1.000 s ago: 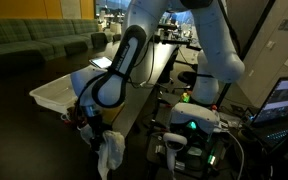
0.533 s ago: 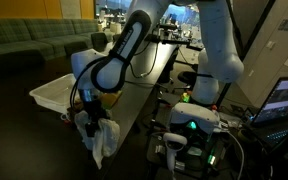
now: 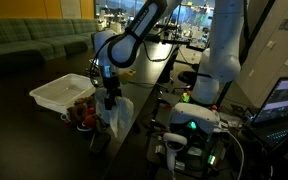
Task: Pick up the towel and push the objects in front of the white container to the left then place the towel in the container.
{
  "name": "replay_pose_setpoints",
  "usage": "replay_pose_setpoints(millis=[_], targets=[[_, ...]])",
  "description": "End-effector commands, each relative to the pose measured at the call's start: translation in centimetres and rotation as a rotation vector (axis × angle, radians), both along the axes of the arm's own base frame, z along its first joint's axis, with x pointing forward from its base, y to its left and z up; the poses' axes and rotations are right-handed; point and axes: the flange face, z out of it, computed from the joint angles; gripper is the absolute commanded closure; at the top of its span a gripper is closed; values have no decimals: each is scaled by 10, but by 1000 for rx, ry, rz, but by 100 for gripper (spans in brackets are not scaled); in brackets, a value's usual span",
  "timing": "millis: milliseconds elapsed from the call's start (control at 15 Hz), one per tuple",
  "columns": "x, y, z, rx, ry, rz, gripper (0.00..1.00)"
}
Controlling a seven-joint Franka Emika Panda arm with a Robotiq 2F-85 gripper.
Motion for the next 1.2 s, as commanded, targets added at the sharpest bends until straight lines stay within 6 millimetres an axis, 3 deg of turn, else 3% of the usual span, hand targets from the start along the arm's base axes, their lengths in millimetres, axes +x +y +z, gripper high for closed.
replay_pose_setpoints(millis=[0, 333, 533, 800, 1067, 1133], targets=[[-19, -53, 0, -65, 10, -74, 99], [-18, -125, -43, -273, -17, -161, 99], [-8, -147, -77, -412, -57, -195, 99], [-2, -145, -127, -544, -81, -185, 99], [2, -112, -171, -593, -82, -161, 99], [4, -100, -175, -589, -78, -153, 99]])
